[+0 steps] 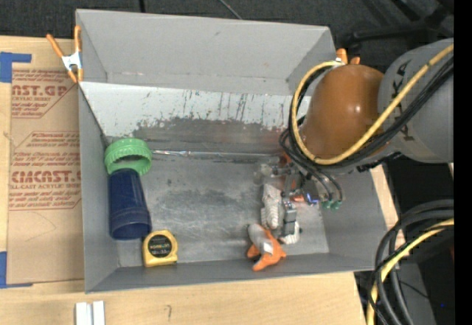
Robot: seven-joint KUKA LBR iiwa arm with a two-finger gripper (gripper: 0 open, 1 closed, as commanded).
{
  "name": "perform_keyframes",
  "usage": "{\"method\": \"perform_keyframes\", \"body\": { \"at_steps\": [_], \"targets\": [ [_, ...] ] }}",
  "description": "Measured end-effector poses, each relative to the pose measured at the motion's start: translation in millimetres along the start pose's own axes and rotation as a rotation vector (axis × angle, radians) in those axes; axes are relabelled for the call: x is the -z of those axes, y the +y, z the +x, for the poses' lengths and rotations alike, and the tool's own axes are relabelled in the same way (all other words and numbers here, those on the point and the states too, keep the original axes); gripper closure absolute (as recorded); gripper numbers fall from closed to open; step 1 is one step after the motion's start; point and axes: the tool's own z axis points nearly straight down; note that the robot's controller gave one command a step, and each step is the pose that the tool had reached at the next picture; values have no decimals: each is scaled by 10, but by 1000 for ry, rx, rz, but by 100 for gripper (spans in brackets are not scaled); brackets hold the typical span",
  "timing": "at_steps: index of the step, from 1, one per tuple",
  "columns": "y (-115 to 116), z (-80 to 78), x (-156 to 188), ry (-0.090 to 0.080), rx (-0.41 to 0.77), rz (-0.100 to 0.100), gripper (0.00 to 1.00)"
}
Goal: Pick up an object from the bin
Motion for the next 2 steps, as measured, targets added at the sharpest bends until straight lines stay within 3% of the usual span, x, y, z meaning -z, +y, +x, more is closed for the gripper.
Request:
{"method": "perform_keyframes", "body": {
  "at_steps": [1,2],
  "targets": [
    [45,30,7,0,71,1,0],
    [-176,117,-75,0,318,0,0]
  ]
}}
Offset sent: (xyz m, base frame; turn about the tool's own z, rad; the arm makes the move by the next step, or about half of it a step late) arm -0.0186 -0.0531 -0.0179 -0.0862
